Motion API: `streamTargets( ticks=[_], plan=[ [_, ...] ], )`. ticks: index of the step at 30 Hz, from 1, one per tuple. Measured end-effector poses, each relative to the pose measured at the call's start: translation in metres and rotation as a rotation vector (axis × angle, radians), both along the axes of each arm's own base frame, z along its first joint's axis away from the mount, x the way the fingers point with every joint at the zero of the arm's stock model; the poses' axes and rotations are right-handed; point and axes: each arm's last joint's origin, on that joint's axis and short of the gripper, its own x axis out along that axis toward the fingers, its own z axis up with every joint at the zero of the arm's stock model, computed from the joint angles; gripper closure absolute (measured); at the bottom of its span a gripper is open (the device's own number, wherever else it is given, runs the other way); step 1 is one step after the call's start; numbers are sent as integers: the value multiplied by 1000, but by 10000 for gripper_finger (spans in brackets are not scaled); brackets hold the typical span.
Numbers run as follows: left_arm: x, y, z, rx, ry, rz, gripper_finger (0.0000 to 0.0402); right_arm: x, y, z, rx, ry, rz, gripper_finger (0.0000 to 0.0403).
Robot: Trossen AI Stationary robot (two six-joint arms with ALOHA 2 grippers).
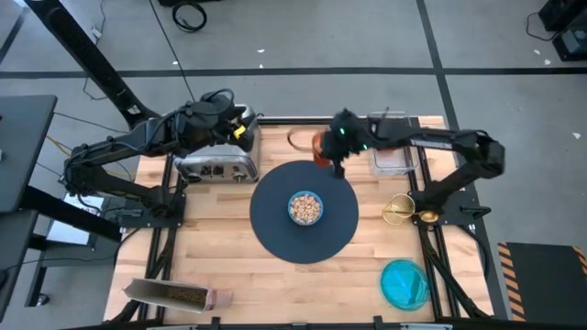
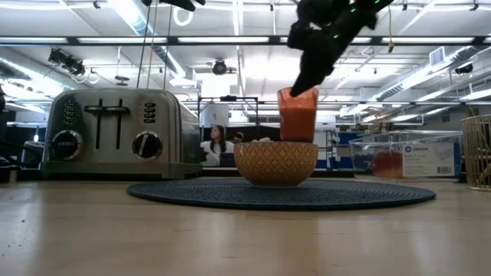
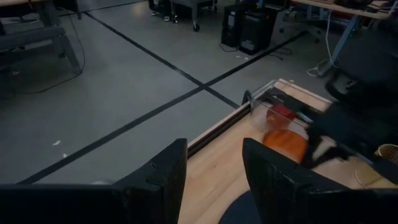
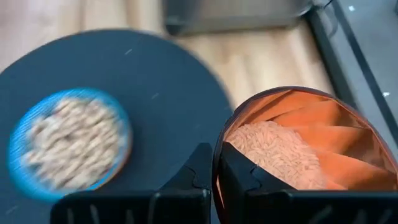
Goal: Arrange a breakfast setting
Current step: Put the orange cup of milk on the blue table mat to the top right of the blue bowl
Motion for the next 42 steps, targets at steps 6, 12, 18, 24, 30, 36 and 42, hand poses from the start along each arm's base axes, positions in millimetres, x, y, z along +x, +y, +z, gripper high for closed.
streamTargets(
  ticks=[6,12,18,24,30,36,42],
  plan=[
    [2,-7,0,-6,-6,-28,239,-15,42,-17,2,2,-59,387],
    [3,-15,0,-18,-18,-55,239,-11,56,-46,-14,34,-92,387],
    [4,-20,0,-36,-35,-72,239,-1,55,-64,-23,89,-73,387],
    [5,-24,0,-37,-34,-89,239,4,55,-71,-27,96,-73,387],
    [5,-24,0,-33,-33,-89,239,6,53,-72,-16,85,-92,366],
    [5,-23,0,-41,-40,-82,239,6,53,-72,-32,81,-108,337],
    [4,-22,-2,-89,-59,-54,239,7,53,-64,-33,69,-108,303]
  ],
)
